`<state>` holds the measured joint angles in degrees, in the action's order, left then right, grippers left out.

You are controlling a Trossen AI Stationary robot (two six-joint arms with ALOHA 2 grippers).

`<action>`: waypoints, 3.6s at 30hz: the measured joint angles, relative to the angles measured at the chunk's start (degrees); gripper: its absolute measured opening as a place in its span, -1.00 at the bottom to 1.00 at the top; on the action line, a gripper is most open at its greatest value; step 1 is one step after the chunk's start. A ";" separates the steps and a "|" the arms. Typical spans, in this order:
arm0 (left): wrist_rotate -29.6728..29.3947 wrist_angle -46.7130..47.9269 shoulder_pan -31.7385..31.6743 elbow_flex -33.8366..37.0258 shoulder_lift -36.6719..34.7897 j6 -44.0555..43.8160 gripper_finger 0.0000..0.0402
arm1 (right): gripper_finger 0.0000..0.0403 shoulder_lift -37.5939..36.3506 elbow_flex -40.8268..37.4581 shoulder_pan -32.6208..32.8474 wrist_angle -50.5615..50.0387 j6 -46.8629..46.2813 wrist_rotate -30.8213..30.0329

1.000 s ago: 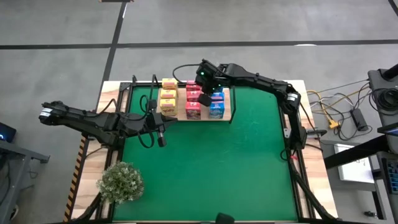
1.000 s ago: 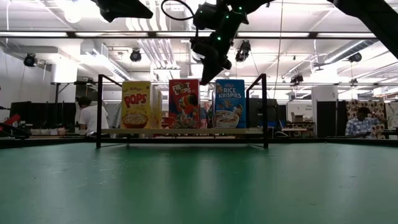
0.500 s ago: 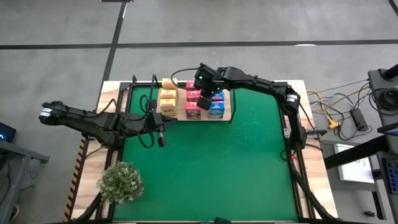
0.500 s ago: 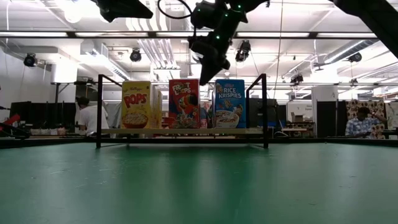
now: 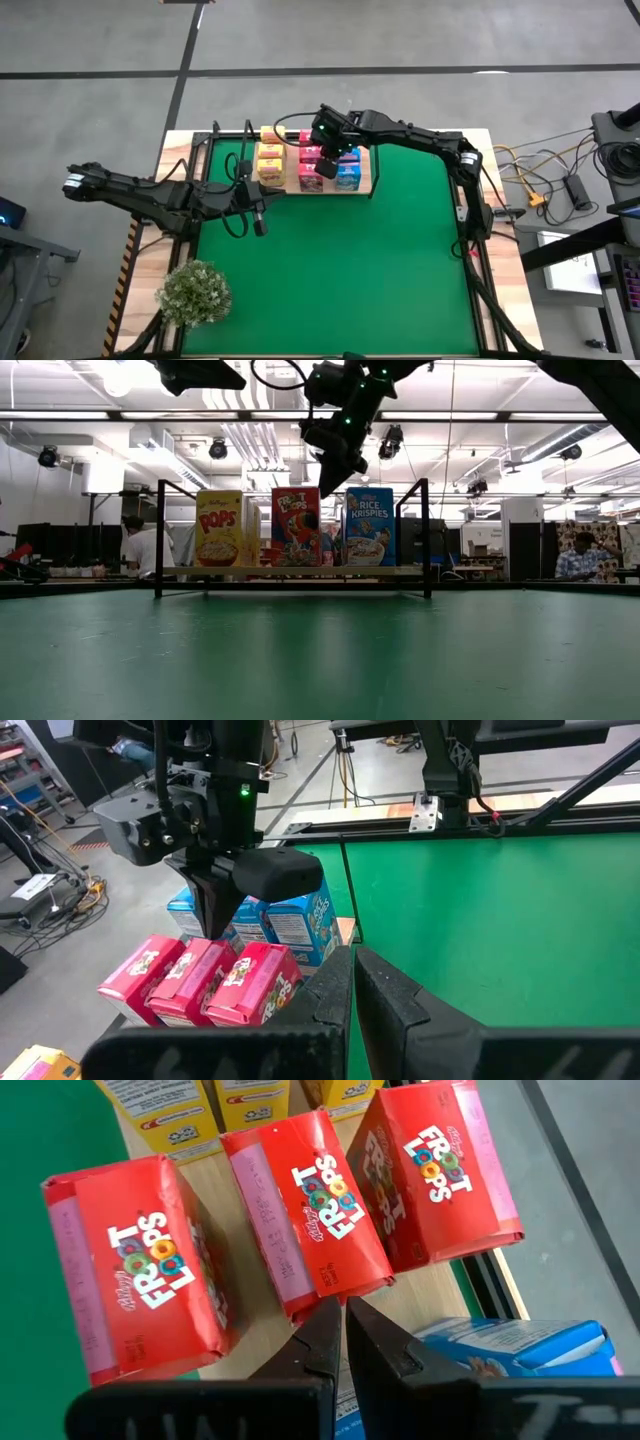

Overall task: Stack cereal on shelf
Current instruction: Adjust the red cereal boxes on the shelf, then return to Home Position

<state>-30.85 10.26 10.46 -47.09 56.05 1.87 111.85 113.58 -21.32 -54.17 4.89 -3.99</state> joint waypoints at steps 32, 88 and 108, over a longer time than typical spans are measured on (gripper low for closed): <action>0.01 -0.15 0.01 0.00 0.01 0.12 -1.00 | -0.94 -0.31 2.73 7.50 0.67 -0.21 0.12; 0.05 0.55 0.00 0.00 0.02 0.12 -1.00 | -0.94 -2.78 -2.56 12.32 -4.13 -0.44 -0.09; 25.42 6.21 1.27 4.46 -5.14 6.43 -1.00 | -0.94 -18.64 -40.10 20.93 32.83 6.65 0.00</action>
<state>-5.43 16.47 11.72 -42.63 50.91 8.30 93.21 73.48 -0.38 -21.34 11.53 -3.99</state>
